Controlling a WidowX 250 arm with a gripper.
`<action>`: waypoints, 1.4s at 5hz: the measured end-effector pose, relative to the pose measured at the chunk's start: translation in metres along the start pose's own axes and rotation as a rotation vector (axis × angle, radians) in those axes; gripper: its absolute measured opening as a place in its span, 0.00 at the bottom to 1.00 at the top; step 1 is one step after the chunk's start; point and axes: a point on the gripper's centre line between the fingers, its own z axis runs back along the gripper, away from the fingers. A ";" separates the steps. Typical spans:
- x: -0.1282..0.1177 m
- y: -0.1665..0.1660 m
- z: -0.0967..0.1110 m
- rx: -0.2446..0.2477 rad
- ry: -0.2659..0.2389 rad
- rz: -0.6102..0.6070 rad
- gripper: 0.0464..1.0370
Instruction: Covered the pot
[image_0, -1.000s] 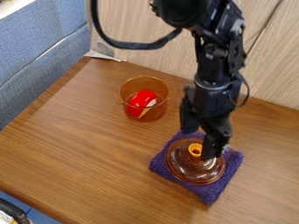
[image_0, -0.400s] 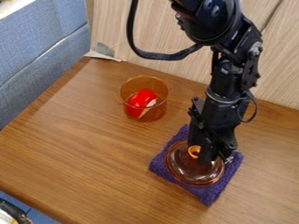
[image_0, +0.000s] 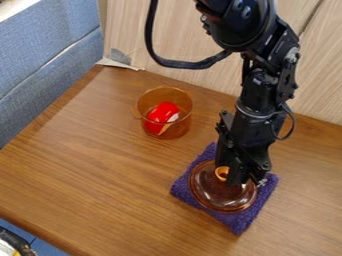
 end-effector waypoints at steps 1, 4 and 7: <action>0.001 0.001 0.003 0.002 -0.019 -0.007 0.34; -0.005 0.056 0.058 0.136 -0.152 0.168 0.34; -0.035 0.149 0.064 0.198 -0.189 0.514 0.34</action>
